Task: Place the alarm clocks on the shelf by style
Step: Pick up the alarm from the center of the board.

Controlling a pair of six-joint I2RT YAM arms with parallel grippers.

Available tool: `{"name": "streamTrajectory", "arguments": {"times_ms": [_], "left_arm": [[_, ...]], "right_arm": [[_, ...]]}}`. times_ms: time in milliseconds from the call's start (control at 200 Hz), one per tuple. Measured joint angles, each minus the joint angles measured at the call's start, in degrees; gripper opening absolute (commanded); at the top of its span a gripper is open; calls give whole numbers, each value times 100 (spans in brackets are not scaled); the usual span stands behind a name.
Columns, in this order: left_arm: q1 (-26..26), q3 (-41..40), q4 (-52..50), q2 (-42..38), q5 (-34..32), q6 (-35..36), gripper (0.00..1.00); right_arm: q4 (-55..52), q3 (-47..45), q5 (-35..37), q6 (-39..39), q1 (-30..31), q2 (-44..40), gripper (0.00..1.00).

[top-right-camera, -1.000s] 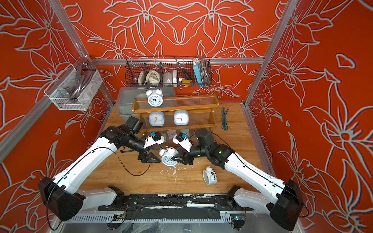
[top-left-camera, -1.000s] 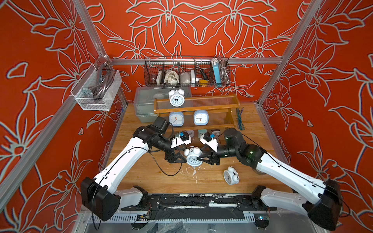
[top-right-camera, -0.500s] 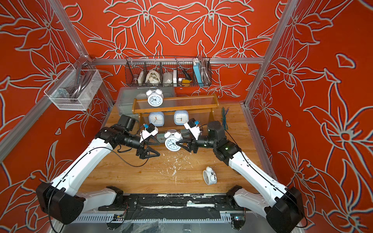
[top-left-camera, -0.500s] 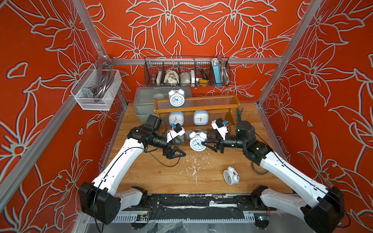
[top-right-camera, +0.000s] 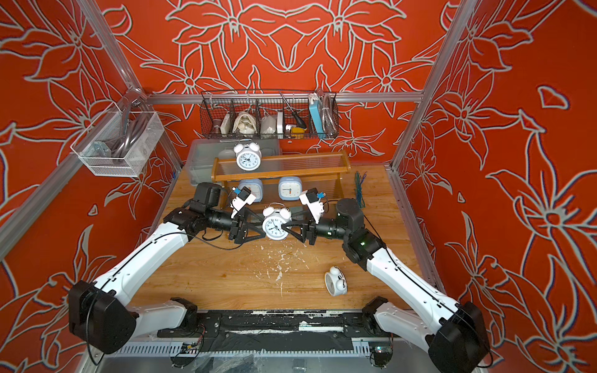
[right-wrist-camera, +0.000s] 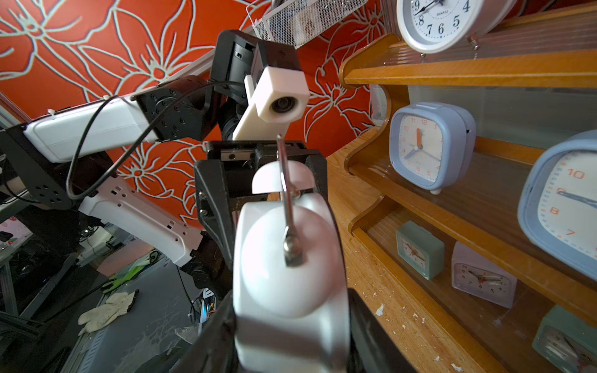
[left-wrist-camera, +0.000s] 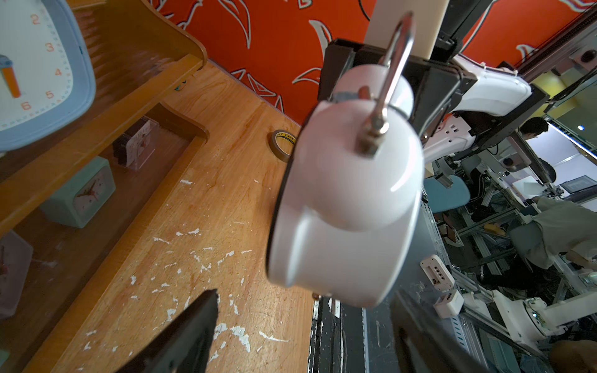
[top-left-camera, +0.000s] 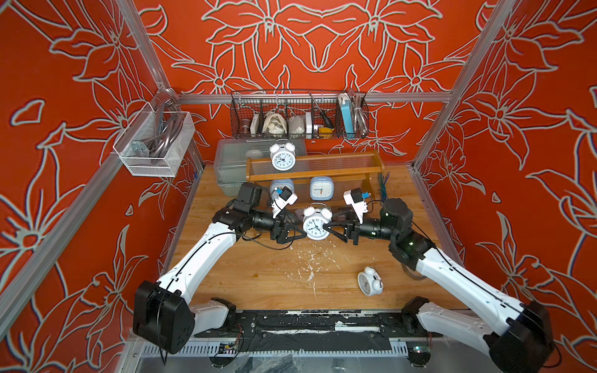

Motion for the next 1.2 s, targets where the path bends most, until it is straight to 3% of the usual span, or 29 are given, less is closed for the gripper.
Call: {"name": "streamTrajectory", "arguments": {"times_ms": [330, 691, 796, 921, 1091, 1201], "left_arm": [[-216, -9, 92, 9, 81, 59, 70], [-238, -9, 13, 9, 94, 269, 49], [-236, -9, -59, 9, 90, 299, 42], [-238, -9, -184, 9, 66, 437, 36], [-243, -9, -354, 9, 59, 651, 34], [-243, -11, -439, 11, 55, 758, 34]], "right_arm": [[437, -157, -26, 334, 103, 120, 24], [492, -157, -48, 367, 127, 133, 26], [420, -157, -66, 315, 129, 129, 33], [229, -144, -72, 184, 151, 116, 47], [-321, 83, -133, -42, 160, 122, 63], [-614, 299, -225, -153, 160, 223, 68]]}}
